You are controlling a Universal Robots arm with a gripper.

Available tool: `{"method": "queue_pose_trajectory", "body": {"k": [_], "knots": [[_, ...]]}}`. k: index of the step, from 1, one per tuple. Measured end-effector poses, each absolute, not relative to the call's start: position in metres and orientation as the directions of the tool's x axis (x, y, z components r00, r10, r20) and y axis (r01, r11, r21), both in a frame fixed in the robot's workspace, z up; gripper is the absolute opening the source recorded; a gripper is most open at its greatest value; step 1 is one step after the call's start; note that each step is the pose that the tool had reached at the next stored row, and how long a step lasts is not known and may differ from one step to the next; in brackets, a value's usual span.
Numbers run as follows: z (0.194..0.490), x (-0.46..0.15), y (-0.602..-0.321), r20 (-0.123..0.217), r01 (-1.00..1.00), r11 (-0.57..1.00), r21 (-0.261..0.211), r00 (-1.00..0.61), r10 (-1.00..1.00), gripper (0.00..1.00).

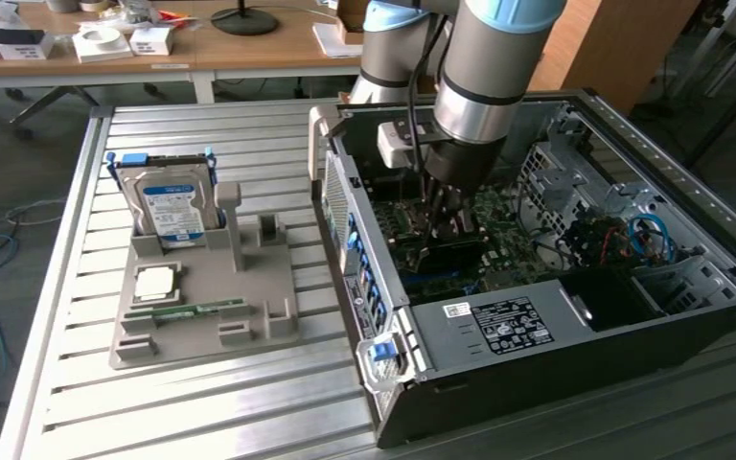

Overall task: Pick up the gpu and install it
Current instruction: 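Press down on the gpu until it lock into place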

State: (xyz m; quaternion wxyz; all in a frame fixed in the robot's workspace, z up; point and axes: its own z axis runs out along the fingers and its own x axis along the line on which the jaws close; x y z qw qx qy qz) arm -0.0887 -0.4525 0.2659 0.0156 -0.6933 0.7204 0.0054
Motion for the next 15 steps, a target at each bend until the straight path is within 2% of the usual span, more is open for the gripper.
{"method": "queue_pose_trajectory", "body": {"k": [15], "knots": [[0.2647, -0.0893, -0.4527, -0.029, -0.999, 0.039, -0.014, -0.038, -0.999, 0.11]]}}
